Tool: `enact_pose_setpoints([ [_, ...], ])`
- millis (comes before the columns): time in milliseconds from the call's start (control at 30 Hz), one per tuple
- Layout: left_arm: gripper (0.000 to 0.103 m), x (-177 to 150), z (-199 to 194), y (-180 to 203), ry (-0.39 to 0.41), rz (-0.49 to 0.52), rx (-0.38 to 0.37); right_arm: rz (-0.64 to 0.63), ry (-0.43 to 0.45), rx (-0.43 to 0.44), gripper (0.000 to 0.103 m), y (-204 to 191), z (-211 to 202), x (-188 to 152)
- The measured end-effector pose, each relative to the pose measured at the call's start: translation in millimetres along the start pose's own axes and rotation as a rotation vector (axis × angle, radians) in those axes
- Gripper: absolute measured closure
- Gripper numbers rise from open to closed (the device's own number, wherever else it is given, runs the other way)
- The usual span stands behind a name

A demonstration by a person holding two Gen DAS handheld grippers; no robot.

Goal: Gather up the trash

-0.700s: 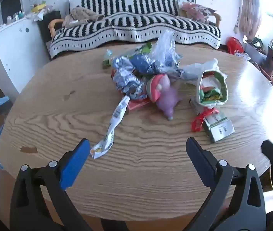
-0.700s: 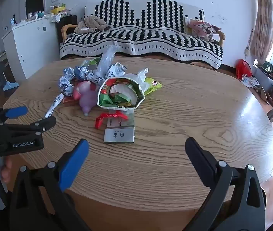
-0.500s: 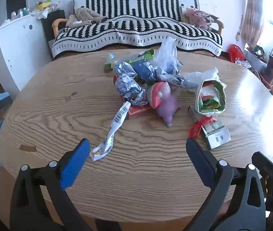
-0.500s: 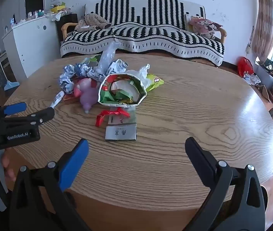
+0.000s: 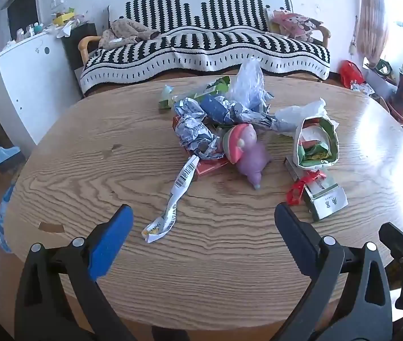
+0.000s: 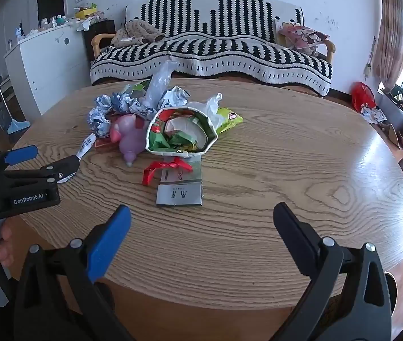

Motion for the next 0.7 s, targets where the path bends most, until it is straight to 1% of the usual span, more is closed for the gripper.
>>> enact_pose_setpoints([
  [200, 0.006, 0.4, 3.8, -11.4, -0.004, 0.003, -0.005, -0.002, 0.0, 0.002, 0.006, -0.6, 0.9, 0.2],
  [267, 0.006, -0.9, -0.9, 1.0, 0.001, 0.002, 0.005, -0.004, 0.001, 0.001, 0.006, -0.4, 0.9, 0.4],
  [567, 0.006, -2.5, -0.2, -12.6, -0.003, 0.007, 0.001, -0.016, 0.008, 0.002, 0.006, -1.3, 0.6, 1.1],
  [600, 0.006, -1.8, 1.7, 3.8, -0.003, 0.003, 0.007, -0.014, 0.007, 0.002, 0.006, -1.3, 0.6, 1.0],
  [700, 0.006, -2.2, 1.7, 2.3, -0.004, 0.002, 0.006, -0.013, 0.008, 0.002, 0.006, -1.6, 0.7, 1.2],
])
Point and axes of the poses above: each gripper's, at about its wrist camera, not at the fingertips, and z roughly the way its jaws point, y to its right, x to its top, the point moved 8 cm from there along z, roughly the way its jaws point, and after that the axes turned 6 degrees about z, right-handed, at the moved point
